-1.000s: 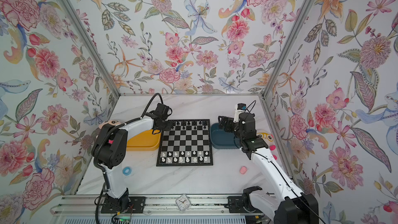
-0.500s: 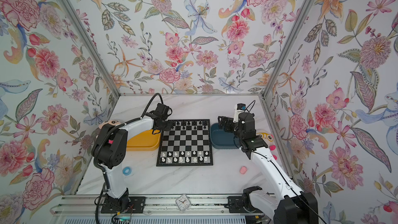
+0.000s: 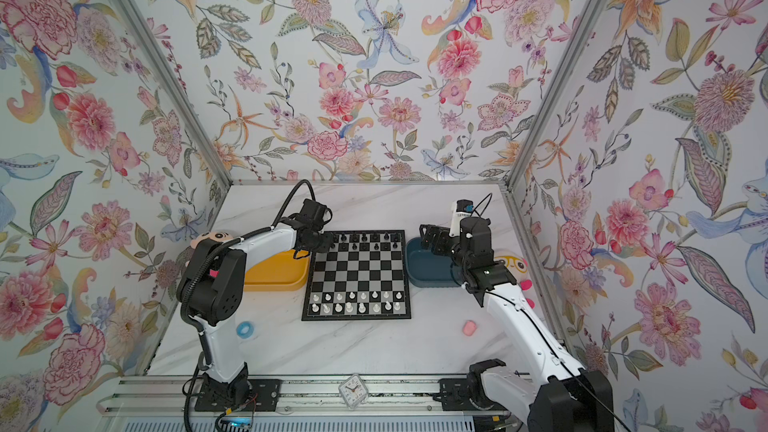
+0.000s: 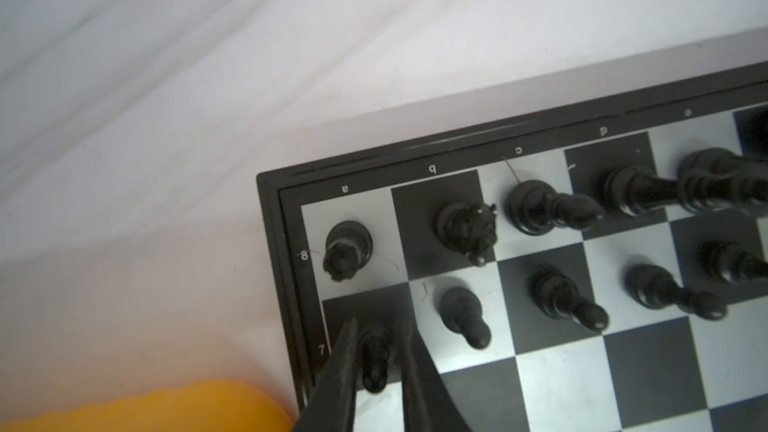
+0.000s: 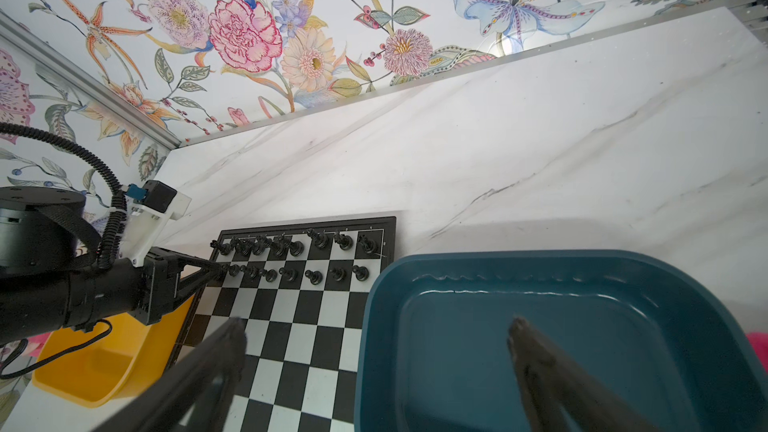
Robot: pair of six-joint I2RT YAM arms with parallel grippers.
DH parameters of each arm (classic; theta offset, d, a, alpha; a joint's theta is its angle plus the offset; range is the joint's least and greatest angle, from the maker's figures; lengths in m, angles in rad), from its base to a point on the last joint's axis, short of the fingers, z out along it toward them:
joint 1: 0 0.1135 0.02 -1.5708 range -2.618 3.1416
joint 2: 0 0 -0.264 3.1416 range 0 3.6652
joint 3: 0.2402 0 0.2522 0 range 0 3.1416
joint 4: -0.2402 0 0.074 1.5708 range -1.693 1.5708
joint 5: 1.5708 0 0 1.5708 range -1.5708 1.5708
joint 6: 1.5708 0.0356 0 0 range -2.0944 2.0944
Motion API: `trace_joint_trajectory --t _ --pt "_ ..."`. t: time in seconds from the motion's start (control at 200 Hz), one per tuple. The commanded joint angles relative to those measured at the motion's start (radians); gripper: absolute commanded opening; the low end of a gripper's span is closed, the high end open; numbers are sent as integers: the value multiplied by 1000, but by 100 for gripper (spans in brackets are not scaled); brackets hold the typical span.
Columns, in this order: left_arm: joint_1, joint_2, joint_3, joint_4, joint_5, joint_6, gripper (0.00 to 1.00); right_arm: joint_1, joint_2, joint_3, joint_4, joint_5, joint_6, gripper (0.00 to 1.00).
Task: Set up the chess pieces on the board
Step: 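Open the left gripper and raise it off the placed pawn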
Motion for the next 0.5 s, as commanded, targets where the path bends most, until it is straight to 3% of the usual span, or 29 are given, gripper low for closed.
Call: trace_joint_trajectory --t 0.0,0.495 --pt "10 -23 3 -22 2 8 23 -6 6 32 -10 -7 10 99" --pt "-7 -111 31 -70 -22 15 25 -7 -2 26 -6 -26 8 99"
